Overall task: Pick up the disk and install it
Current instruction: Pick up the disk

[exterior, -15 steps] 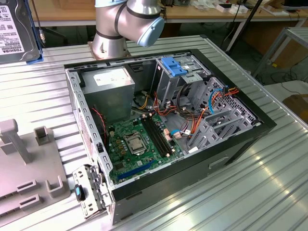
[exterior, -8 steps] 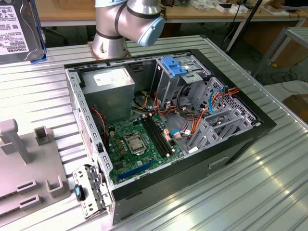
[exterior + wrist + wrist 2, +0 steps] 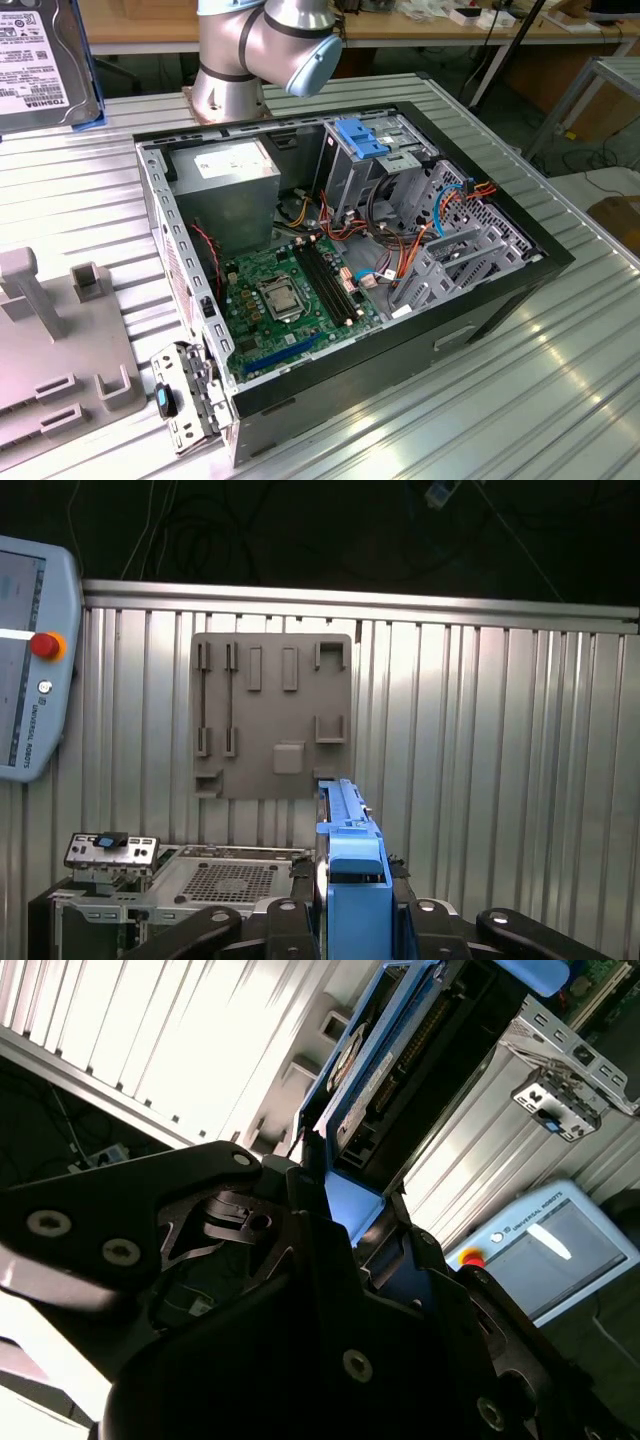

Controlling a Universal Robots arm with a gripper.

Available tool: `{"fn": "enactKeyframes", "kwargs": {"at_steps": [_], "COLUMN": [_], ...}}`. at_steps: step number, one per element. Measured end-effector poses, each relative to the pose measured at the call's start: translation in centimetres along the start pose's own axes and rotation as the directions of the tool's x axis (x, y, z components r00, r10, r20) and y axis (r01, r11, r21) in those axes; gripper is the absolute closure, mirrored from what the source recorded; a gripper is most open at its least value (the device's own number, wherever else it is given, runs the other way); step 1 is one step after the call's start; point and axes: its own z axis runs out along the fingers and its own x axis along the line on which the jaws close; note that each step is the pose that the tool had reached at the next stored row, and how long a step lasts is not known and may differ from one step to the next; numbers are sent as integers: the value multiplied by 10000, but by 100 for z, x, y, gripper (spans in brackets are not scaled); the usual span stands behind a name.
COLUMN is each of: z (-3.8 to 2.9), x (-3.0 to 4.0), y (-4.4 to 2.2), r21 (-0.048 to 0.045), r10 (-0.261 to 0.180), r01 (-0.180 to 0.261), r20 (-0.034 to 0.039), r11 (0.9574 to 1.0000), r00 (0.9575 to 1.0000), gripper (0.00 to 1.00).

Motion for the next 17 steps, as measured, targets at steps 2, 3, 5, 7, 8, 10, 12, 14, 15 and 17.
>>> {"fn": "enactKeyframes", "kwargs": {"at_steps": [2,3,5,7,8,10,12,14,15,17], "z": [0,1,1,1,1,2,3,3,3,3], "x": [0,0,1,1,2,2,3,3,3,3], "y": [-11,-15,-25,-37,-40,-53,-63,-70,-75,-84], "r21": [9,14,23,35,39,54,65,73,79,88], "r10": [0,0,-1,-1,-1,-1,-1,-1,-2,-2], "r01": [0,0,1,1,1,1,1,1,2,2], "r20": [-1,0,-1,-2,-2,-2,-3,-3,-3,-4], "r11": [10000,10000,10000,10000,10000,10000,10000,10000,10000,10000], "r00": [10000,10000,10000,10000,10000,10000,10000,10000,10000,10000], "gripper": [63,63,63,63,63,63,63,63,63,63]}}
